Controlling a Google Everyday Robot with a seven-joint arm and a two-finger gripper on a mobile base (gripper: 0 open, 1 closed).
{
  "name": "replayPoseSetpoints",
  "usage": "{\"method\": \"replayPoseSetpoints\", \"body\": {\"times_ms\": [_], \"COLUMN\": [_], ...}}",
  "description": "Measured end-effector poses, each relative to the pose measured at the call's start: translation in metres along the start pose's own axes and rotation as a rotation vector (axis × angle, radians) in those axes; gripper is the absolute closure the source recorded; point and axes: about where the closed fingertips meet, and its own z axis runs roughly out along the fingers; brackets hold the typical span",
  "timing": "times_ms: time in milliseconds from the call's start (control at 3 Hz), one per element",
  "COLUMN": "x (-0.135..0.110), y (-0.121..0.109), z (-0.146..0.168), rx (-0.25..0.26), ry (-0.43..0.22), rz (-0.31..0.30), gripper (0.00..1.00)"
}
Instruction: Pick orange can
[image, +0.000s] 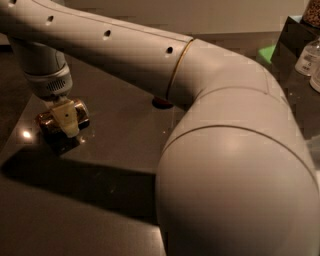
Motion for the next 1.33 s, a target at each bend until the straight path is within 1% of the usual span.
{"method": "replayPoseSetpoints", "body": {"times_ms": [333, 667, 1000, 1333], "x": [-0.004, -0.001, 0.011, 0.022], "y": [0.003, 0.007, 0.019, 0.035], "z": [-0.003, -0.006, -0.029, -0.068], "rx": [0.0, -0.001, 0.028, 0.077], "ry": [-0.009, -0.014, -0.026, -0.058], "rz": [0.014, 0.026, 0.037, 0.001], "gripper": [0.67, 0.9, 1.0, 1.0]}}
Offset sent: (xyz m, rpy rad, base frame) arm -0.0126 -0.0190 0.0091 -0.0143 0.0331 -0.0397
